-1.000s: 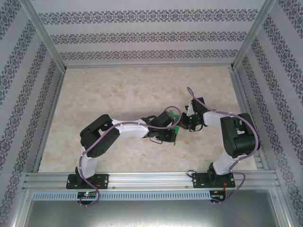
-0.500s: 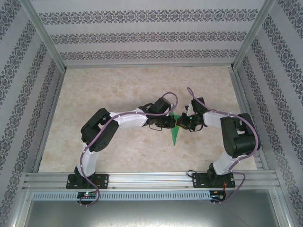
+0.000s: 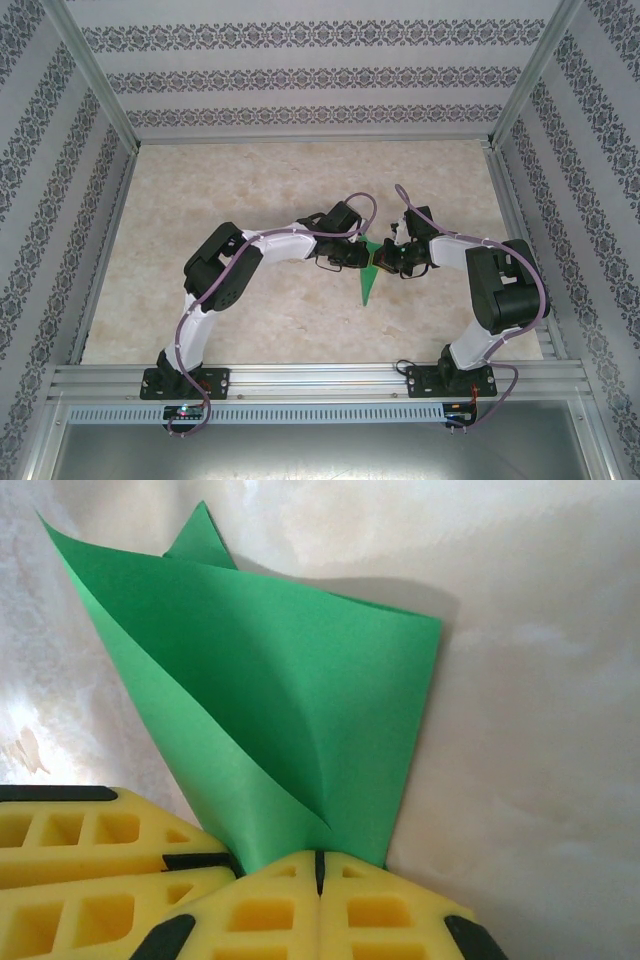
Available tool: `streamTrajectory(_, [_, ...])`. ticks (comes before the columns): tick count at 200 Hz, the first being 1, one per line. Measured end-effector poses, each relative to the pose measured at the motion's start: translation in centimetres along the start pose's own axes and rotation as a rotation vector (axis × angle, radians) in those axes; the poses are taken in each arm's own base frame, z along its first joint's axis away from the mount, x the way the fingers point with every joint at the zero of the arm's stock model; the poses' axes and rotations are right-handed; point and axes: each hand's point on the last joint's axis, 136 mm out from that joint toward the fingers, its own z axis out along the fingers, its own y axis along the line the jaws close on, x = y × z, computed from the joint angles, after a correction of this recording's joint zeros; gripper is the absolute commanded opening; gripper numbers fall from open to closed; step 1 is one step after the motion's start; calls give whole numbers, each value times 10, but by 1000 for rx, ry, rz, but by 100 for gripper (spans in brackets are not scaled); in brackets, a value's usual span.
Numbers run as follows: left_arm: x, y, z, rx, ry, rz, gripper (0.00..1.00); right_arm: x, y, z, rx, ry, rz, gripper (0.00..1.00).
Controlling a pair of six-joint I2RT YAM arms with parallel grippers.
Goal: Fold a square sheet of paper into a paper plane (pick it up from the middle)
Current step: Fold the wing for the fifth time at the center of the table.
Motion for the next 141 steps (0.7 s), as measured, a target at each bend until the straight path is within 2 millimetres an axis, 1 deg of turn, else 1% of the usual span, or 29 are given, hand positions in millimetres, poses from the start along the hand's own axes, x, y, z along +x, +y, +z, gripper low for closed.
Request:
streamTrajectory(71, [2,2,8,25,35,-3,14,-1,0,0,3,-5,-1,6])
streamTrajectory(81, [1,3,8,26,38,-3,14,-1,-1,0,4,-6,-1,8])
streamTrajectory(100, [2,3,9,28,43,1,14,-2,-1,-1,7,-13,-2,14])
streamTrajectory(125, [2,2,11,37,48,6,14,0,-3,-7,24,-33,-3,17])
streamTrajectory(141, [2,1,12,41,49,7,14,4,-4,-13,34,-41,3,17])
